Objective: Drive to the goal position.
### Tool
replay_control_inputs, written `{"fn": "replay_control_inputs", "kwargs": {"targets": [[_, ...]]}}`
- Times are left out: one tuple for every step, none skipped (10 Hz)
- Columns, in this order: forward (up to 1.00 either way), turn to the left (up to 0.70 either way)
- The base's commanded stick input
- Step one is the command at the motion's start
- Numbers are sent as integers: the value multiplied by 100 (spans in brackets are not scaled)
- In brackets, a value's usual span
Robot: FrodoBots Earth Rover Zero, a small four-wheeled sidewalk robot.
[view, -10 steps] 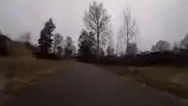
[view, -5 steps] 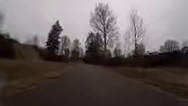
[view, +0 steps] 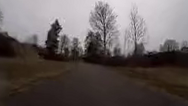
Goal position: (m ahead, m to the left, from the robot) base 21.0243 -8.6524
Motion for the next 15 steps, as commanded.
{"fn": "replay_control_inputs", "kwargs": {"targets": [[68, 0], [68, 8], [68, 30], [68, 34], [68, 32], [68, 21], [68, 3], [68, 0], [68, 0], [68, 0], [68, 0], [68, 0], [68, 0], [68, 0], [68, 0]]}}
